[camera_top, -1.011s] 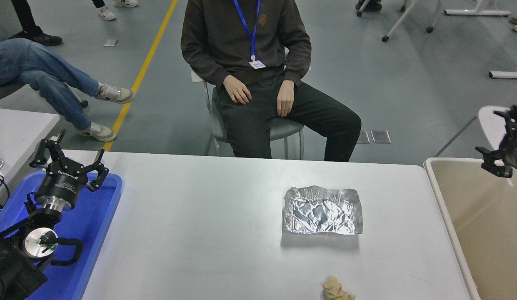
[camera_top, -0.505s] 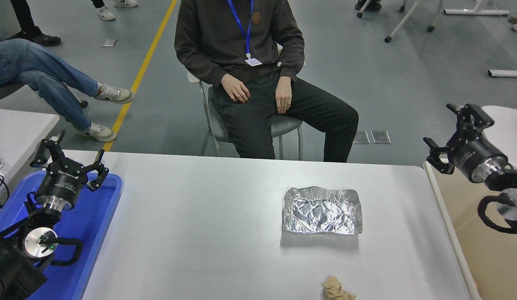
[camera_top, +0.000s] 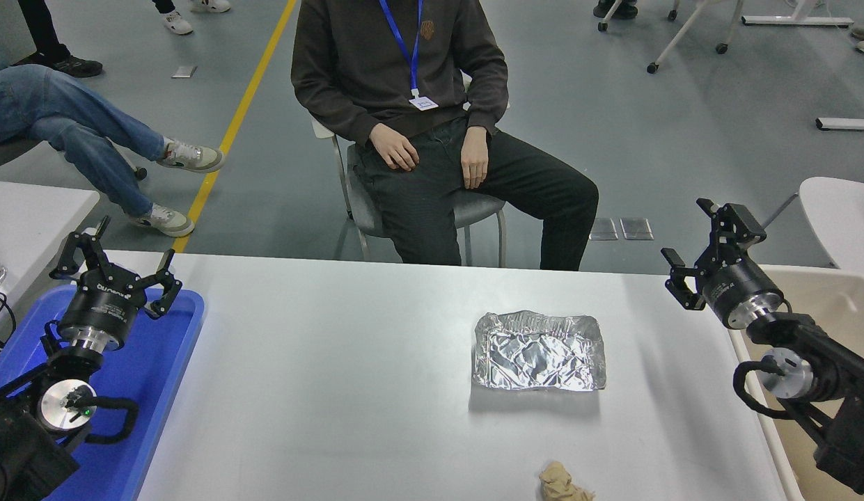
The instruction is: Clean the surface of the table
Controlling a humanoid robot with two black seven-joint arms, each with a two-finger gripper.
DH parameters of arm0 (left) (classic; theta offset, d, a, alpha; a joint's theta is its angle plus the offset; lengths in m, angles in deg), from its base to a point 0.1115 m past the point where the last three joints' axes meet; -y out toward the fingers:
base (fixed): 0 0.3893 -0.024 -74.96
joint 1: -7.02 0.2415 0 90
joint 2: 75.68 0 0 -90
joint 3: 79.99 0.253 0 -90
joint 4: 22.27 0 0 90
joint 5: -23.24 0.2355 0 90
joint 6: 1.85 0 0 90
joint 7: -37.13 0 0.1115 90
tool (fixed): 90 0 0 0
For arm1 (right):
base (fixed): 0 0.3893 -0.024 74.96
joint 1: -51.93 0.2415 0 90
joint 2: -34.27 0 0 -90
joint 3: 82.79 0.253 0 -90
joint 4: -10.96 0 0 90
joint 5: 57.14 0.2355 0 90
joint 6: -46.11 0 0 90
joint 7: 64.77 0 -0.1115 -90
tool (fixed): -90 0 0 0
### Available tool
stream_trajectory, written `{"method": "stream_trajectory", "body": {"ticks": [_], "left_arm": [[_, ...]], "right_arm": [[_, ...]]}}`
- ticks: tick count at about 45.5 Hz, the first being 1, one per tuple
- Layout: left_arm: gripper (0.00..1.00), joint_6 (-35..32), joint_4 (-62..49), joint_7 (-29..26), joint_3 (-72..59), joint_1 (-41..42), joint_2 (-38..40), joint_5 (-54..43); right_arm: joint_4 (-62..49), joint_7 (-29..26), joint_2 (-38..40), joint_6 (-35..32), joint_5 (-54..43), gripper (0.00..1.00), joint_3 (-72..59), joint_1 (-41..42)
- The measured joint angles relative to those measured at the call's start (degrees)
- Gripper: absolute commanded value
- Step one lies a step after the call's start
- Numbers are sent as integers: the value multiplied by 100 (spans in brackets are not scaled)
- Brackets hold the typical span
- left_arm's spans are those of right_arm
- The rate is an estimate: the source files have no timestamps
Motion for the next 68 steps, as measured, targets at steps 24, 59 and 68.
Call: {"method": "stream_trajectory", "body": {"ticks": [24, 59, 68], "left_arm": [[100, 0, 0, 0, 0, 0, 0, 0], [100, 0, -2, 5, 0, 0, 0, 0], [100, 0, 0, 4, 0, 0, 0, 0]], "right_arm": [[-204, 906, -172, 14, -87, 99, -105, -28], [1426, -1616, 1708, -497, -373, 99, -2201, 1335], [2392, -3278, 2251, -592, -348, 99, -2239, 1739]]}}
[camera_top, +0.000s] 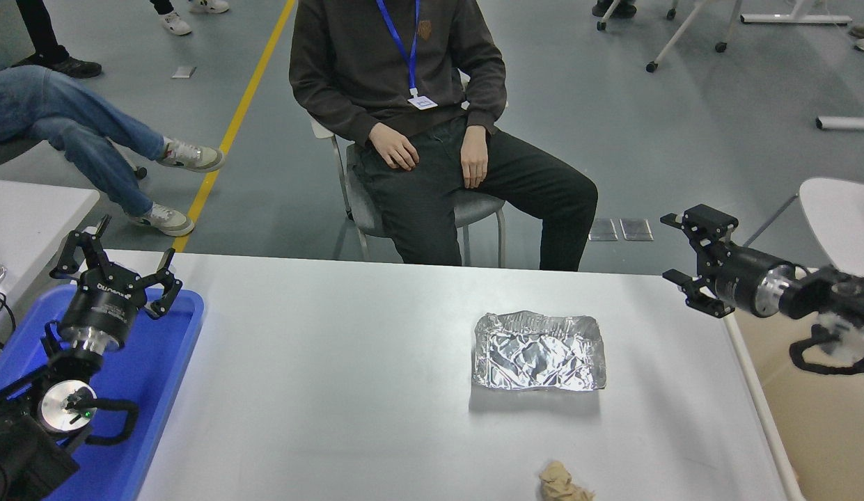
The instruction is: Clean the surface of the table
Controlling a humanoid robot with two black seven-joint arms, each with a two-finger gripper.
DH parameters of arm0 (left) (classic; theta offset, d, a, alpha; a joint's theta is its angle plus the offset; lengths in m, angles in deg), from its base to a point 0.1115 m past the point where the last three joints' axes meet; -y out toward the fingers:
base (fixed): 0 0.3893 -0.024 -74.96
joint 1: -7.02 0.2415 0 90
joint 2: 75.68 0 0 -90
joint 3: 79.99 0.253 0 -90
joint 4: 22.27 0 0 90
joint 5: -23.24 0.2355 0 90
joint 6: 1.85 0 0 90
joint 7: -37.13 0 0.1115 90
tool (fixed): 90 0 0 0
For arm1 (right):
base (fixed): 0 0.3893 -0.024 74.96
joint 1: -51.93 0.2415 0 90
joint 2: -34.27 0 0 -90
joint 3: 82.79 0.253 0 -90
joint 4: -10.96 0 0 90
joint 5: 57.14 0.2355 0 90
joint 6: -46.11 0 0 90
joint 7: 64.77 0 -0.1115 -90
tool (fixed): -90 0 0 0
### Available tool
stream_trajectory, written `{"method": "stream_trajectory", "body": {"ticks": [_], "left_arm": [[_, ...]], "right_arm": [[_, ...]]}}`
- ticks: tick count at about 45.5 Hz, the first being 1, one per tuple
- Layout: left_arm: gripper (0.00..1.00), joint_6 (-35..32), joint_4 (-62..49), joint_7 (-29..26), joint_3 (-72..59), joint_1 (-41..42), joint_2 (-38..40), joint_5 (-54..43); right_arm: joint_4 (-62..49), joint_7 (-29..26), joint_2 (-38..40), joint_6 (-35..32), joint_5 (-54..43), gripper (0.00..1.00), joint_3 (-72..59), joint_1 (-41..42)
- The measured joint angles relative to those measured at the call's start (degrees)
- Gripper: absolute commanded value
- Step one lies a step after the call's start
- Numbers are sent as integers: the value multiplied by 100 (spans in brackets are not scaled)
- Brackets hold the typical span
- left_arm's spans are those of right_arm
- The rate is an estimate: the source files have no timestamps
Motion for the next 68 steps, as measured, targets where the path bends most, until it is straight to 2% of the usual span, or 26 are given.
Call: {"method": "stream_trajectory", "body": {"ticks": [8, 13, 23, 33, 42, 68], "left_arm": [[100, 0, 0, 0, 0, 0, 0, 0], [100, 0, 0, 0, 0, 0, 0, 0], [100, 0, -1, 0, 0, 0, 0, 0], [100, 0, -1, -1, 0, 0, 0, 0], [100, 0, -1, -3, 0, 0, 0, 0], [100, 1, -1, -1, 0, 0, 0, 0]], "right_arm": [[655, -1059, 256, -38, -87, 99, 17, 261], [917, -1525, 318, -92, -186, 99, 1, 389], [1293, -1979, 191, -248, -936, 99, -141, 498], [1416, -2062, -143, -370, -1772, 99, -576, 753], [1362, -1871, -530, -406, -2408, 99, -1299, 1113], [616, -1481, -1490, -426, -3491, 99, -2386, 1248]]}}
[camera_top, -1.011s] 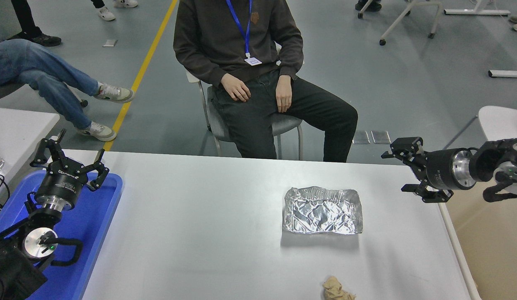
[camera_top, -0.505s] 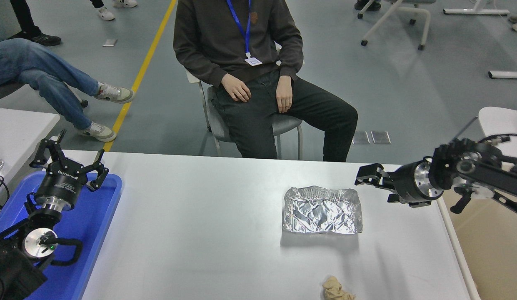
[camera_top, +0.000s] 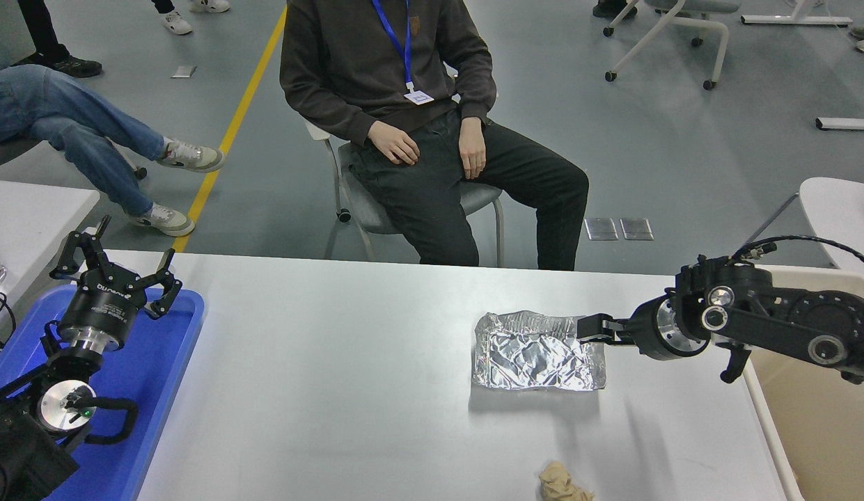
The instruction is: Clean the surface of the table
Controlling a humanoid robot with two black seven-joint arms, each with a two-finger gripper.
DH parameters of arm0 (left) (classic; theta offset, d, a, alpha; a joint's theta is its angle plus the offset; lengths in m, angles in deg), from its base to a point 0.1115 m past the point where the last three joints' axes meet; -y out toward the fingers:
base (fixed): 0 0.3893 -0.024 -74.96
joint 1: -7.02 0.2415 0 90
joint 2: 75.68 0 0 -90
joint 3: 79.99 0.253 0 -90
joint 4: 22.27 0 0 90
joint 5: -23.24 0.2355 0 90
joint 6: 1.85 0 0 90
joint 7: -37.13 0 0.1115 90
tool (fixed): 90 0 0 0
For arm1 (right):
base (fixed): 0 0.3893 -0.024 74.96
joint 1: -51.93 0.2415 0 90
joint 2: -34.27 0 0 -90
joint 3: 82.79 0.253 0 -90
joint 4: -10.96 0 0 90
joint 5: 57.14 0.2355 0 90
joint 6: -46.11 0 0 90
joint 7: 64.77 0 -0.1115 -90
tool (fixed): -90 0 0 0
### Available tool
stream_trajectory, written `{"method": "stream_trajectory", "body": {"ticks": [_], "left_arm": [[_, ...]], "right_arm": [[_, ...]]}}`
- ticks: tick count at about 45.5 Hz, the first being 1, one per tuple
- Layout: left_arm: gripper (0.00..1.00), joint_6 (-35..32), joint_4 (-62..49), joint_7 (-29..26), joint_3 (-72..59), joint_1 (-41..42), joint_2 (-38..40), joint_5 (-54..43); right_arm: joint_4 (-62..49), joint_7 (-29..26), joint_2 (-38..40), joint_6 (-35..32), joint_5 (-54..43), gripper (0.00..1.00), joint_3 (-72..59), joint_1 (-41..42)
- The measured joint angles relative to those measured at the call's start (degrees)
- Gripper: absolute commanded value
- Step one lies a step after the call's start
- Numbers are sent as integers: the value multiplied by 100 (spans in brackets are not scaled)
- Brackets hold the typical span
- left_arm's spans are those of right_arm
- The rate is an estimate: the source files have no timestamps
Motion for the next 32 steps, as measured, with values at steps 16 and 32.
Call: {"method": "stream_trajectory", "body": {"ticks": [16, 32], "left_arm": [[100, 4, 0, 1, 0, 0, 0, 0], [100, 4, 0, 0, 0, 0, 0, 0]], "right_arm": [[-594, 241, -564, 61, -606, 98, -177, -142], [-1180, 292, -943, 432, -737, 98, -247, -465]]}}
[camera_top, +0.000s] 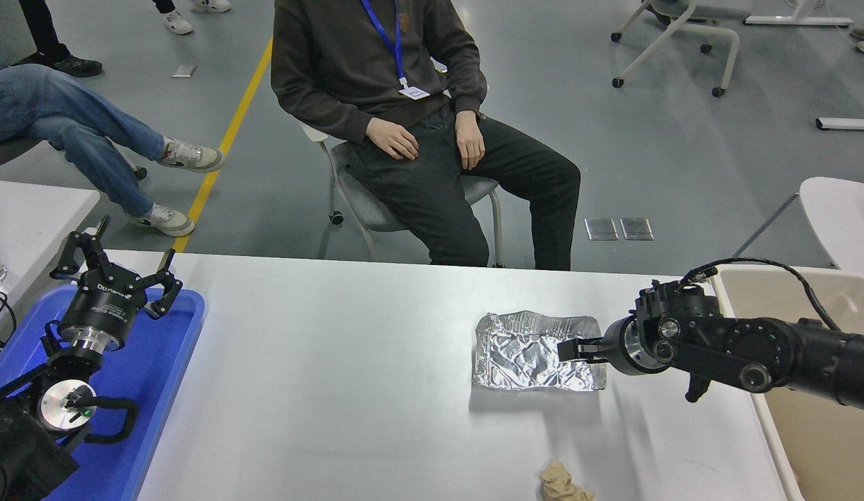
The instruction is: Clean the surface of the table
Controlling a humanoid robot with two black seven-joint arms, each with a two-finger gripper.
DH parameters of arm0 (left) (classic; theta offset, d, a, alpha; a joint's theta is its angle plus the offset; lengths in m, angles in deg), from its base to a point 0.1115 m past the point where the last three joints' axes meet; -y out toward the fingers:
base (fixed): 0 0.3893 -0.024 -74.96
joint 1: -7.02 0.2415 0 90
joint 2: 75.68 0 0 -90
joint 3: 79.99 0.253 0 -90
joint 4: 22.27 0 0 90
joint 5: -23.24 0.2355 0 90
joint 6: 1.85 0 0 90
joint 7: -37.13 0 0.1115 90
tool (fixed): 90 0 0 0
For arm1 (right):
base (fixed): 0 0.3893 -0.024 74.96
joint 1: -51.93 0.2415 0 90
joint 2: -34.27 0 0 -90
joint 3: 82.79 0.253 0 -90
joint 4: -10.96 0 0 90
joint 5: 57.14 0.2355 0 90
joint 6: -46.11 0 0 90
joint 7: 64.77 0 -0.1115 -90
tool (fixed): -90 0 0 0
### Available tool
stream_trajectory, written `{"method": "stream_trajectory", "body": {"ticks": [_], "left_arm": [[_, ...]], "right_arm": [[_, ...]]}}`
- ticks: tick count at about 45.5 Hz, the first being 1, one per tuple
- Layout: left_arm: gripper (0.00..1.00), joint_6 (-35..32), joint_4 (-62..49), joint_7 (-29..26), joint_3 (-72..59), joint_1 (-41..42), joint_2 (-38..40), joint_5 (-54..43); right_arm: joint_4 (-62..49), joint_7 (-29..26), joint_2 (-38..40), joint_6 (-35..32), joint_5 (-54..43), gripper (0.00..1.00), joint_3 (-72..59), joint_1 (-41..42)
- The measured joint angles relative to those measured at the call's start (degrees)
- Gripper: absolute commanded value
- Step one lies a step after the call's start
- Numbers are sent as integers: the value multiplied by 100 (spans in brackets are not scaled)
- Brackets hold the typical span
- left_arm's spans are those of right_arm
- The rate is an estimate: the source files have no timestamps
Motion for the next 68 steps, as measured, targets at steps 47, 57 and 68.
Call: {"method": "stream_trajectory", "body": {"ticks": [47, 57, 68], "left_arm": [[100, -4, 0, -2, 0, 0, 0, 0], [100, -3, 0, -2, 0, 0, 0, 0], [100, -3, 0, -2, 0, 0, 0, 0]], "right_arm": [[-585, 12, -302, 640, -15, 0, -139, -254], [-589, 12, -306, 643, -13, 0, -140, -232], [-555, 15, -307, 644, 8, 0, -121, -202]]}}
